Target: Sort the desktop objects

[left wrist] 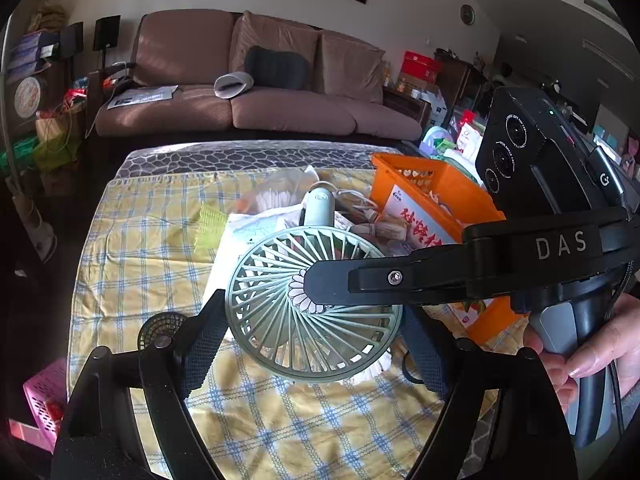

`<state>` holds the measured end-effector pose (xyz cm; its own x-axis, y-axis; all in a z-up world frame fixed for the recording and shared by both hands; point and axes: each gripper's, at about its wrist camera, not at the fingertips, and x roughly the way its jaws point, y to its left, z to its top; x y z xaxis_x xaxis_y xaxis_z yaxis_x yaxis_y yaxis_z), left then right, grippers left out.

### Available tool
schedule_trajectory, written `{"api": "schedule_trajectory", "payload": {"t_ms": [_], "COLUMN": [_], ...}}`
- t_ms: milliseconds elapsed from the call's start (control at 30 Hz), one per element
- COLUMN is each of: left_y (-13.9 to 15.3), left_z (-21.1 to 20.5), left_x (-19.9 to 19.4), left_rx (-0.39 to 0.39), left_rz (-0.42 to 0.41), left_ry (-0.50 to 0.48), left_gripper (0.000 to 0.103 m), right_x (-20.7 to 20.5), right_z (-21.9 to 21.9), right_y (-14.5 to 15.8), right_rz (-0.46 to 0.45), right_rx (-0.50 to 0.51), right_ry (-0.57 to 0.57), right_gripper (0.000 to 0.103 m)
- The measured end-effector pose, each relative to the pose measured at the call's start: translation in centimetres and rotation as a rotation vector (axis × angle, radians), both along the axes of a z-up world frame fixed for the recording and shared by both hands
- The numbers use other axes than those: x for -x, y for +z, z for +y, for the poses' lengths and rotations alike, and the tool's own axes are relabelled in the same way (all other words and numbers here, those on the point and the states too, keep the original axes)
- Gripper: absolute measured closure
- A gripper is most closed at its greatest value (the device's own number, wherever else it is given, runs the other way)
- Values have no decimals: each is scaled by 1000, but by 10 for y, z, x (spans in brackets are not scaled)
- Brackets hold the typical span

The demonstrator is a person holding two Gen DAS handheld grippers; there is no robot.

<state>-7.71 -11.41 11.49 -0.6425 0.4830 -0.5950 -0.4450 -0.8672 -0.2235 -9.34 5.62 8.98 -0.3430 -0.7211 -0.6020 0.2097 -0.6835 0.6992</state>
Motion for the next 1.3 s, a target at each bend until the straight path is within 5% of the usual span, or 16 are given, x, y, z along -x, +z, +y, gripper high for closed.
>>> {"api": "schedule_trajectory", "payload": {"t_ms": [500, 767, 1300], "left_y": [85, 85, 66], "left_z": [79, 126, 45], "left_x": [-28, -19, -23], "left_rx": [19, -42, -132], "left_rz": [111, 11, -42], "left_ry": [-114, -189, -44], "left_gripper": [18, 18, 19], "right_x": [-50, -63, -55], "right_z": [91, 152, 109], "right_y": [88, 90, 68], "right_rz": [130, 63, -4], "right_rx": [67, 95, 164], "right_ry": [-105, -157, -79], "right_gripper": [63, 63, 50]}}
